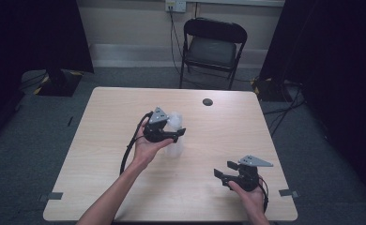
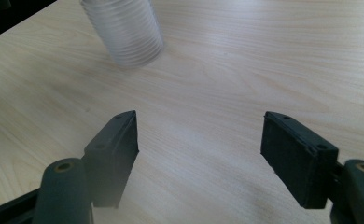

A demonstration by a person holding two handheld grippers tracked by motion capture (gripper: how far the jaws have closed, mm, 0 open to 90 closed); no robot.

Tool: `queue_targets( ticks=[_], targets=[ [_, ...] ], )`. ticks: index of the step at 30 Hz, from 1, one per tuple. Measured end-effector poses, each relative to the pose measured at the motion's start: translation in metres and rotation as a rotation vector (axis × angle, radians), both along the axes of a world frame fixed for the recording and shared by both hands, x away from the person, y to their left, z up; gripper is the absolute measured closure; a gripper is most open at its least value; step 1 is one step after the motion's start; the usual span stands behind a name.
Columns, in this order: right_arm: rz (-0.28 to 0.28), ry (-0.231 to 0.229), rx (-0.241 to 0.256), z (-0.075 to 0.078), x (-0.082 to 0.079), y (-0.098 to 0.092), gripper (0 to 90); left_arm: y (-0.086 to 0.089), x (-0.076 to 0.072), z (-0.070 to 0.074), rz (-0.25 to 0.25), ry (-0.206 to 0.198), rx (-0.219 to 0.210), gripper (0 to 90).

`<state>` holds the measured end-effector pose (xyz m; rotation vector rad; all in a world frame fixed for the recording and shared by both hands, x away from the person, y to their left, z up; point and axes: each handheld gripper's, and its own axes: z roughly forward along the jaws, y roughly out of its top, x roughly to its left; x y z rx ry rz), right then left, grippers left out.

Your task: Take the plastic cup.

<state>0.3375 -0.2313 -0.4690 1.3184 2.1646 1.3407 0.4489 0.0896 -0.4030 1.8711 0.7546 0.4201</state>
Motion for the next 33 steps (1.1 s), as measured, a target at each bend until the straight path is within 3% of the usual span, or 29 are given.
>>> queue_targets(
  ticks=[33],
  targets=[
    [0.008,0.005,0.008,0.0,0.0,0.001,27.1,0.0,-0.003,0.02,0.002,-0.029,-0.035,33.0]
  ],
)
